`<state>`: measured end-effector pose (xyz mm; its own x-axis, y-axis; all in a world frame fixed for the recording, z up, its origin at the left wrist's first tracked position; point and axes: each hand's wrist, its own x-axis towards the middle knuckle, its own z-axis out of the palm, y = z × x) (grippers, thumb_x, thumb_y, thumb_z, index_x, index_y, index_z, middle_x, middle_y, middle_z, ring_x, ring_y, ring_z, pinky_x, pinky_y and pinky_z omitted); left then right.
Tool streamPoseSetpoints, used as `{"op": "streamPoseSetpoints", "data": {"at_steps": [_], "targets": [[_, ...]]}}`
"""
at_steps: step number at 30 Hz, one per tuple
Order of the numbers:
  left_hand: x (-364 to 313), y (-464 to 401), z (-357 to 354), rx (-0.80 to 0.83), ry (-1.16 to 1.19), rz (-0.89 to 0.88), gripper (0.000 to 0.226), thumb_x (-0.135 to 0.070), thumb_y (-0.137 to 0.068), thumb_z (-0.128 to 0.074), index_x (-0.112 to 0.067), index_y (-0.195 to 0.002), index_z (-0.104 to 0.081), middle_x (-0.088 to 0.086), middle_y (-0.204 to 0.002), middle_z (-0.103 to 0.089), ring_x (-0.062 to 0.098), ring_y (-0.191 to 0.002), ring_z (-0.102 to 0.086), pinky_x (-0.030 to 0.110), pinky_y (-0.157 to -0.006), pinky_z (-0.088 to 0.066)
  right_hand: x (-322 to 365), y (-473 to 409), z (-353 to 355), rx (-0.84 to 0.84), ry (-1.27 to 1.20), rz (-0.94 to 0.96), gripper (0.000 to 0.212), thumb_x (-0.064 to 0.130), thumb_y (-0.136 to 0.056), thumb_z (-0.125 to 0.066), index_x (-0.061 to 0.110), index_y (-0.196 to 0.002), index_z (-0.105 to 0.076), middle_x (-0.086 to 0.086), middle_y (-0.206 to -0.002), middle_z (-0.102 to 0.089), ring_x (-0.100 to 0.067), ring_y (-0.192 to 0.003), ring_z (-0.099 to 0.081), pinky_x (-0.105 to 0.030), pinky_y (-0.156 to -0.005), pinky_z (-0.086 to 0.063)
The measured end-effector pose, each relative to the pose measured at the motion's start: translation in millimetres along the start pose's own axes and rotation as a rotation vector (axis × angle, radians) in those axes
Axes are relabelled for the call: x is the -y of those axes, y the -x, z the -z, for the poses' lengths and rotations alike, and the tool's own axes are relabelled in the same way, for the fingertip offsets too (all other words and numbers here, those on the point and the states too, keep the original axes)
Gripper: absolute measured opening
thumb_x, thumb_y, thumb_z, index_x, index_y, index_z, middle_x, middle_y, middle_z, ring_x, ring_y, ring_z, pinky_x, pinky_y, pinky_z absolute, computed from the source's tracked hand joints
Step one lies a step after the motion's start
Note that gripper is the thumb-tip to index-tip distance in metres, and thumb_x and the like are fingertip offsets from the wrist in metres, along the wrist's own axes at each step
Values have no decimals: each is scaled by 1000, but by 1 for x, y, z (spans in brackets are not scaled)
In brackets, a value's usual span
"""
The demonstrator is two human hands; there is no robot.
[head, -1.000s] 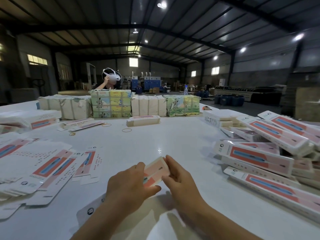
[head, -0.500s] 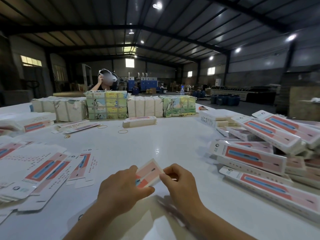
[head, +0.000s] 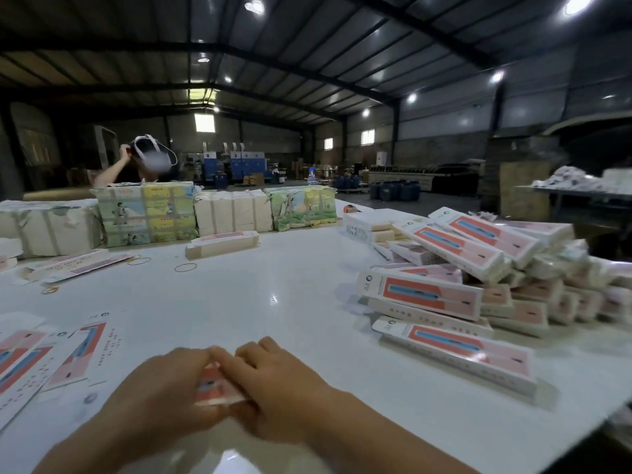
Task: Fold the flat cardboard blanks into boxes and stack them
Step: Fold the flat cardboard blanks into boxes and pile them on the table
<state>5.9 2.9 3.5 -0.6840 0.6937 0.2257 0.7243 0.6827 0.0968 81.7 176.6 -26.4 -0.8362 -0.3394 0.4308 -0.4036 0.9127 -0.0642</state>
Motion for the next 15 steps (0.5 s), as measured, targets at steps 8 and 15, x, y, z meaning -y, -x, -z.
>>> {"op": "streamPoseSetpoints", "data": {"at_steps": [8, 15], "targets": [[17, -13, -27, -443, -32, 32, 87, -79, -80, -25, -8, -111, -65, 16, -112, -64, 44, -100, -56, 61, -84, -43, -88, 3, 120, -362, 233, -495, 47, 40, -97, -44, 29, -142, -35, -13, -112, -50, -27, -99, -45, -42, -83, -46], [12, -19, -63, -177, 287, 189, 41, -65, -51, -45, -37, -70, -67, 12, -96, -71, 40, -99, -61, 56, -88, -45, -210, 77, 209, -456, 642, -962, 37, 26, -94, -48, 22, -130, -54, -12, -118, -49, -26, -98, -45, -39, -84, -39]]}}
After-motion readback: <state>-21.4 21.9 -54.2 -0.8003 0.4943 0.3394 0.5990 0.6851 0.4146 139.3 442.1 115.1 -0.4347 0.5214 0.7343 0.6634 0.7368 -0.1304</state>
